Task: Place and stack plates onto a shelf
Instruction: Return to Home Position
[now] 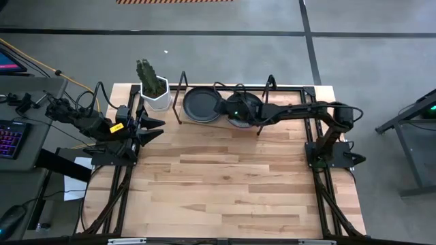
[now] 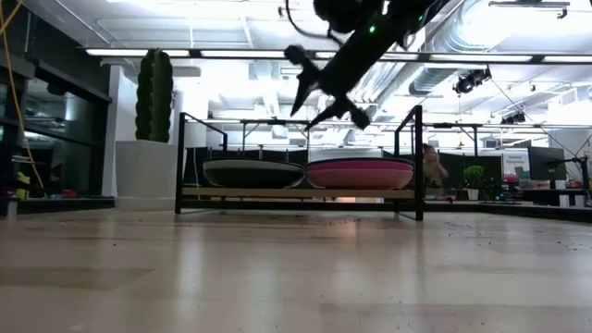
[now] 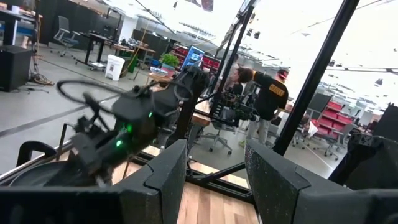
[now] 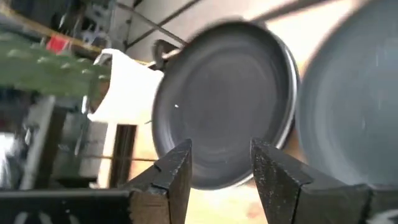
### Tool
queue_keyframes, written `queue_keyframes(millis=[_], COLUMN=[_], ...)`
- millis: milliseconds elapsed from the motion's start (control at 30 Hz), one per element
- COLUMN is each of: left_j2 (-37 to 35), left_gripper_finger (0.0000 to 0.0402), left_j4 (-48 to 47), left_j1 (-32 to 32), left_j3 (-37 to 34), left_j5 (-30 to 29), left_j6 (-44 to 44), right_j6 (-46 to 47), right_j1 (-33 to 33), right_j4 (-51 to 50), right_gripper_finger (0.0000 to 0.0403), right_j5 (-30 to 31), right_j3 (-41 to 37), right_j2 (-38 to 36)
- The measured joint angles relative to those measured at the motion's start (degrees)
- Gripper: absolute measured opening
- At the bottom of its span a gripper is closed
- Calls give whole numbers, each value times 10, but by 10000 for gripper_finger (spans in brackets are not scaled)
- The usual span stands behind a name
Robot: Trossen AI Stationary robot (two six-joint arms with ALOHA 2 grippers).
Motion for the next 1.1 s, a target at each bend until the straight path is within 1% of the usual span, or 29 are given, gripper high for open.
queue_keyframes(millis=[100,133,233,267,300,367,467,633,733,900,1100], left_j2=[0,0,0,0,0,3,5,9,10,25,61], left_gripper_finger=[152,152,152,152,152,152,152,152,152,152,152], left_j4=[0,0,0,0,0,-1,-1,0,2,30,98], left_j1=[0,0,0,0,0,0,0,0,0,0,0], left_j3=[0,0,0,0,0,0,0,0,0,0,0], left_j5=[0,0,-1,-3,-5,-12,-28,-57,-58,-58,-65], left_j6=[-4,-7,-9,-6,-5,-5,-4,-17,-41,-45,-45], right_j6=[-112,-147,-245,-270,-290,-315,-332,-345,-343,-356,-407], right_j1=[10,16,43,57,71,105,158,239,273,303,308], right_j4=[-8,-6,-11,-18,-30,-58,-119,-201,-240,-291,-311], right_gripper_finger=[144,144,144,144,144,144,144,144,144,144,144], right_j5=[-1,-16,-101,-121,-135,-140,-120,-33,-15,-1,4], right_j3=[0,0,0,0,0,0,0,0,0,0,0], right_j2=[-37,-51,-93,-106,-121,-151,-191,-245,-267,-294,-322])
